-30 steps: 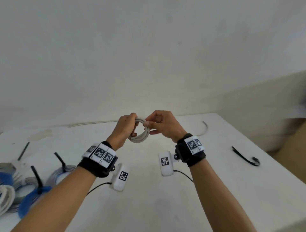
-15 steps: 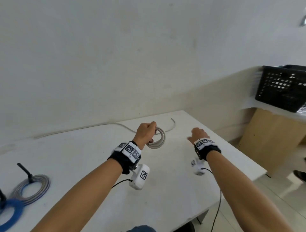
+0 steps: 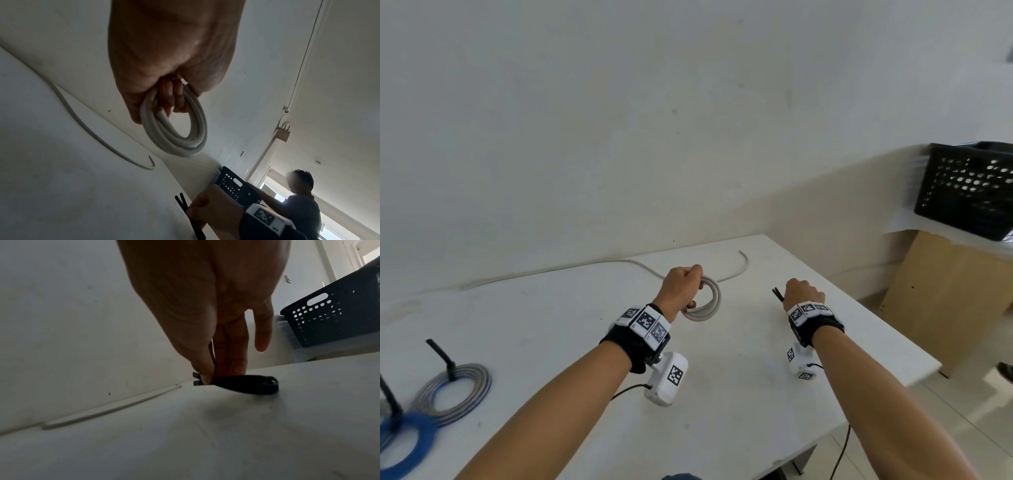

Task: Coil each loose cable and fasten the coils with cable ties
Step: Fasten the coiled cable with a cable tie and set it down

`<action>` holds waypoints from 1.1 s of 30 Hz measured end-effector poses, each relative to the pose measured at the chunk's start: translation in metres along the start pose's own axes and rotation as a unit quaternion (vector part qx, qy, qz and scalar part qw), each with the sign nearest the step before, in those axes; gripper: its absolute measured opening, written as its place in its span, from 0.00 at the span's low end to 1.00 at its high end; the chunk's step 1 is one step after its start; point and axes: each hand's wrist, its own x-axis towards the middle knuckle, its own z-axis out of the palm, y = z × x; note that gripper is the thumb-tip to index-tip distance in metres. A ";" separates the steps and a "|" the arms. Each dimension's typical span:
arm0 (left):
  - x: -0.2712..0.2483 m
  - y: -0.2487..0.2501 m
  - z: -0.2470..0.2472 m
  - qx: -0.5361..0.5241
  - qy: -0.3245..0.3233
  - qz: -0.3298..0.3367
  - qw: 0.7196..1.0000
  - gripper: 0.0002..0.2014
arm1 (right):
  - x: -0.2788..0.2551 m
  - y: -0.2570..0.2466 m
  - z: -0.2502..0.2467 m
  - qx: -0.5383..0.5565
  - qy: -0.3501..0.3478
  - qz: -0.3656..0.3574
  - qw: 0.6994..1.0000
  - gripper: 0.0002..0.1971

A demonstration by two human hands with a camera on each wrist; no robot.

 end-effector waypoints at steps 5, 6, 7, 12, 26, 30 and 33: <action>0.004 0.000 -0.013 -0.009 0.017 -0.004 1.000 0.16 | -0.001 -0.004 -0.005 0.006 0.014 -0.016 1.000 0.07; 0.004 -0.001 -0.015 -0.009 0.018 -0.004 1.000 0.16 | 0.000 -0.005 -0.006 0.002 0.015 -0.013 1.000 0.08; 0.005 -0.002 -0.017 -0.009 0.019 -0.004 1.000 0.16 | -0.001 -0.007 -0.009 0.000 0.015 -0.005 1.000 0.08; 0.010 -0.003 -0.027 -0.014 0.031 0.004 0.999 0.17 | -0.001 -0.020 -0.027 0.048 0.038 0.040 0.997 0.04; 0.014 -0.031 -0.140 -0.117 0.198 0.011 0.973 0.14 | -0.085 -0.239 -0.075 0.570 -0.190 -0.337 0.725 0.05; 0.005 -0.044 -0.185 -0.127 0.262 0.013 0.956 0.09 | -0.098 -0.292 -0.043 0.517 -0.112 -0.412 0.742 0.03; 0.002 -0.058 -0.212 -0.138 0.305 0.011 0.942 0.10 | -0.106 -0.327 -0.022 0.460 -0.026 -0.467 0.755 0.07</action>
